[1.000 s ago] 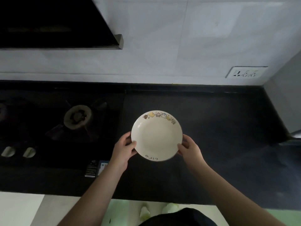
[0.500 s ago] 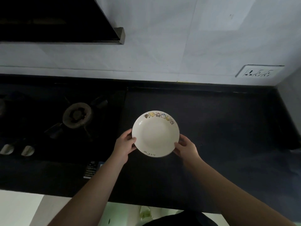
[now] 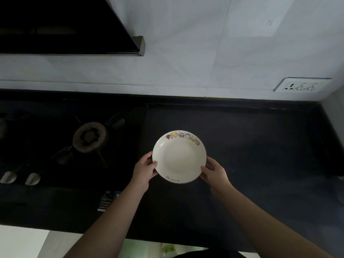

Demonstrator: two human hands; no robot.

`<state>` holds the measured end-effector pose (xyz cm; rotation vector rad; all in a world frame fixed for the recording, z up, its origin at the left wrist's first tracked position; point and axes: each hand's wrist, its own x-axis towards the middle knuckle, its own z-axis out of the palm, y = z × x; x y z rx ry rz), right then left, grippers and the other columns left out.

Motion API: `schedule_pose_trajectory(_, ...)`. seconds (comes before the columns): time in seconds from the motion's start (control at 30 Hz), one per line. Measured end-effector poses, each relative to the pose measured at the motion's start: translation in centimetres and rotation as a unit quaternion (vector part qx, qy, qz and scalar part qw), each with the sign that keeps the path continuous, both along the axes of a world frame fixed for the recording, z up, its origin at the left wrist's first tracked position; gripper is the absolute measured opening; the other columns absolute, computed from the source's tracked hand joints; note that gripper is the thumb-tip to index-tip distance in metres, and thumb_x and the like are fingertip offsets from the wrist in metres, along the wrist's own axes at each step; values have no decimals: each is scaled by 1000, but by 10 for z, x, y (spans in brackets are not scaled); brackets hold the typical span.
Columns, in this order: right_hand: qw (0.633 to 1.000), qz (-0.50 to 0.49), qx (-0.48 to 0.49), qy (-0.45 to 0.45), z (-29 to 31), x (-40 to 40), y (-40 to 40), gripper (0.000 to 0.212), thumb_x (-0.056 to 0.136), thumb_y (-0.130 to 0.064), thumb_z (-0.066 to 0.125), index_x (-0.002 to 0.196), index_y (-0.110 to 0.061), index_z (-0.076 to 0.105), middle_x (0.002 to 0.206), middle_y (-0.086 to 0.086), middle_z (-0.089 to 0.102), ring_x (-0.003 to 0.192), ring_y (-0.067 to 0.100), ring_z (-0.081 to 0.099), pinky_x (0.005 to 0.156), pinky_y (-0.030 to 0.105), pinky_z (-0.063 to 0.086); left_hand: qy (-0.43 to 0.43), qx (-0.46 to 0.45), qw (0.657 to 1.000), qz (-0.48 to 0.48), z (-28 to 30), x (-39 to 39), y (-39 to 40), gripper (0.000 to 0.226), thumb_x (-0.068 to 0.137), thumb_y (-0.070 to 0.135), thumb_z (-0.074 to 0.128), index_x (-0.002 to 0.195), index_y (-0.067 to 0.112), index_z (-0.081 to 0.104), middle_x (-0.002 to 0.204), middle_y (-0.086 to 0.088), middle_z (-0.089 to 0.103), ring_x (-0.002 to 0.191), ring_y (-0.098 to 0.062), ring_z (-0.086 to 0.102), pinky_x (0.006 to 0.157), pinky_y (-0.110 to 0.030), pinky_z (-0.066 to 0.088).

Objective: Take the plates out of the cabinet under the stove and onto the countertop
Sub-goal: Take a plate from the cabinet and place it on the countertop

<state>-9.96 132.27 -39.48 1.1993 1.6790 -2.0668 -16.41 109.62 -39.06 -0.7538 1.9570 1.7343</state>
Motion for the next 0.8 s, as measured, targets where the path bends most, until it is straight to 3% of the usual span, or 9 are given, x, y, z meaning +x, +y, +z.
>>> schedule_pose_trajectory(0.3,999,24,21,-10,2,0,1,45,92,-6,61,133,-22,53,109,-3,65,97,16,67,71,27,60,29,-78,996,-44,-6,-1,-1,52,90,4,64,137,23,51,131,-4,59,118,-23,58,93,-48,55)
schedule_pose_trajectory(0.4,998,43,43,-19,7,-1,2,47,91,-10,63,135,-21,50,110,-3,64,97,15,66,72,26,59,53,-124,988,-71,-7,1,-2,54,88,10,68,137,23,51,122,3,62,101,-13,60,77,-37,59)
schedule_pose_trajectory(0.5,996,51,62,-44,13,-5,5,54,91,-18,62,141,-19,43,117,4,62,103,20,63,84,33,56,69,-175,979,-83,-5,6,-1,51,91,22,66,138,25,47,113,11,57,90,-8,59,60,-22,51)
schedule_pose_trajectory(0.6,995,68,54,-58,21,-2,11,57,93,-17,58,146,-16,35,129,15,57,115,29,58,99,44,50,78,-199,973,-87,-4,17,-5,50,93,26,61,140,27,43,117,7,60,97,-13,61,64,-24,53)
schedule_pose_trajectory(0.7,991,107,55,-55,29,10,17,52,98,-13,51,147,-11,34,135,17,52,122,31,54,104,46,46,80,-209,968,-110,-1,32,-13,46,95,25,58,138,29,44,112,10,61,99,-13,62,83,-39,57)
schedule_pose_trajectory(0.8,990,124,51,-50,35,26,17,45,100,-10,46,144,-8,38,136,18,51,123,32,53,105,45,44,107,-207,960,-154,5,49,-22,40,95,26,57,134,33,47,103,19,58,90,-7,63,80,-33,56)
